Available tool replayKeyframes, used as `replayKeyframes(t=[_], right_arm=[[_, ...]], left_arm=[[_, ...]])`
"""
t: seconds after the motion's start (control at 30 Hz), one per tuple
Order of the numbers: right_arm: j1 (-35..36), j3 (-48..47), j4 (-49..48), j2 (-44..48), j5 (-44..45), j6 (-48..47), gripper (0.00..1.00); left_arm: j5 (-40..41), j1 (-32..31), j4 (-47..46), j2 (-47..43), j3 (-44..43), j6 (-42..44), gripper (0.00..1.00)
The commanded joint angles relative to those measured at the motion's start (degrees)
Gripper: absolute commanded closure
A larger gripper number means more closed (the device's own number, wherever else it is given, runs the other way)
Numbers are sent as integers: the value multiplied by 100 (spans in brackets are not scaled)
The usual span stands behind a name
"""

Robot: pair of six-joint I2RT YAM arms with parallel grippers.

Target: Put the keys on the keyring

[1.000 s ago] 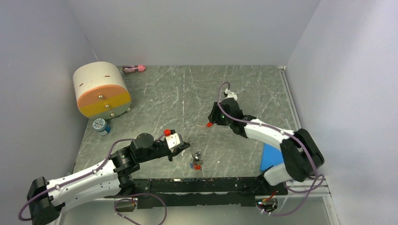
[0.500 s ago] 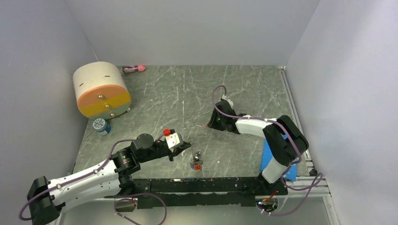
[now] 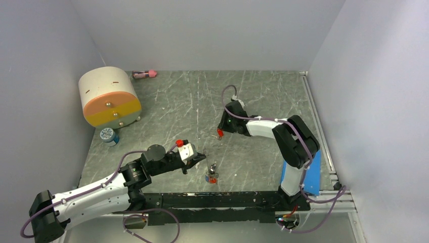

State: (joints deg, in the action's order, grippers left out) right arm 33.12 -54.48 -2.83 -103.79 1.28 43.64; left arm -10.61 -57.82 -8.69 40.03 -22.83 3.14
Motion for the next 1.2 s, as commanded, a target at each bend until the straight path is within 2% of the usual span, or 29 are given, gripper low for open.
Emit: replayKeyframes(t=[0.0, 0.2, 0.27, 0.37, 0.57, 0.73, 0.93, 1.03, 1.07, 1.1, 1.17], right_arm=[[-16, -617, 381, -378, -105, -841, 64], [-14, -654, 725, -256, -108, -1103, 31], [-9, -569, 839, -142, -87, -1082, 27], [21, -410, 1029, 36, 47, -1018, 27], [411, -160, 1353, 243, 516, -950, 41], [775, -282, 1679, 170, 1071, -906, 58], [862, -514, 1874, -84, 1360, -837, 63], [892, -594, 1953, -150, 1402, -878, 77], [906, -605, 1975, -146, 1417, -897, 88], [914, -601, 1982, -124, 1434, -900, 93], [930, -582, 2015, -50, 1463, -930, 95]], left_arm=[[15, -19, -61, 6, 19, -116, 97], [24, -19, 77, -25, -29, -76, 98], [19, -19, 56, -45, -24, -76, 98], [10, -19, 62, -48, -25, -81, 98], [-9, -19, 78, -26, -5, -94, 97], [-32, -20, 0, -22, 25, -124, 97], [-76, -19, 45, -19, 6, -120, 97], [-74, -19, 85, -47, -10, -120, 97], [-74, -19, 92, -57, 3, -119, 97], [-68, -19, 89, -77, 13, -125, 97], [-66, -19, 82, -99, 24, -129, 97]])
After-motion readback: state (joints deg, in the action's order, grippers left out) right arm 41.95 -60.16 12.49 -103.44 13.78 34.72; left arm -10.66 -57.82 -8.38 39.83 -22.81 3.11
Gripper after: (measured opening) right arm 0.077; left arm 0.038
